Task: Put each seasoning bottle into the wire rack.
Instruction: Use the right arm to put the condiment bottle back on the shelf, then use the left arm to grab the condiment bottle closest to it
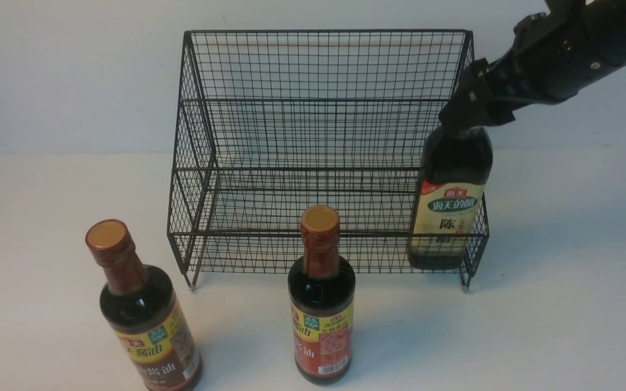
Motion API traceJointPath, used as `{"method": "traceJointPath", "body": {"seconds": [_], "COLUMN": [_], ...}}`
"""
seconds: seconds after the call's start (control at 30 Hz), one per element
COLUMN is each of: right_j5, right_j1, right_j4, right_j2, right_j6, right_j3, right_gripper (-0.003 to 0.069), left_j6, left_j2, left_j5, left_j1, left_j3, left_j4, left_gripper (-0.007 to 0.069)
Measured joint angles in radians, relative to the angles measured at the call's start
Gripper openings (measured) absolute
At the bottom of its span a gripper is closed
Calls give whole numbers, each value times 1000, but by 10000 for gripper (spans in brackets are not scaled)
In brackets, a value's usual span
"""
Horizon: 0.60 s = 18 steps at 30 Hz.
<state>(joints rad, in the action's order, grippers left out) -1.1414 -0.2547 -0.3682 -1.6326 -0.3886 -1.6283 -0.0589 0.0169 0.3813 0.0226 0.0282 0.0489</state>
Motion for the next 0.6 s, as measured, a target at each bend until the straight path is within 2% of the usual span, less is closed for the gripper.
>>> {"method": "traceJointPath", "body": {"seconds": [0.17,0.3,0.5,0.6], "right_j5": [-108,-115,-130,-135], "right_j1": [0,0,0,0], "right_j4": [0,4,5,3], "right_j2": [0,22,127,195], "right_j6": [43,109,171,216], "right_j3": [-152,-260,-278,-278], "right_gripper": [592,589,561,519], "left_j6": [0,0,0,0], "left_j2": [0,0,0,0], "left_j5": [0,0,0,0], "left_j1": [0,0,0,0], "left_j3": [0,0,0,0], "left_j4": [0,0,0,0], "left_gripper": [-5,-5,-5,-5]}}
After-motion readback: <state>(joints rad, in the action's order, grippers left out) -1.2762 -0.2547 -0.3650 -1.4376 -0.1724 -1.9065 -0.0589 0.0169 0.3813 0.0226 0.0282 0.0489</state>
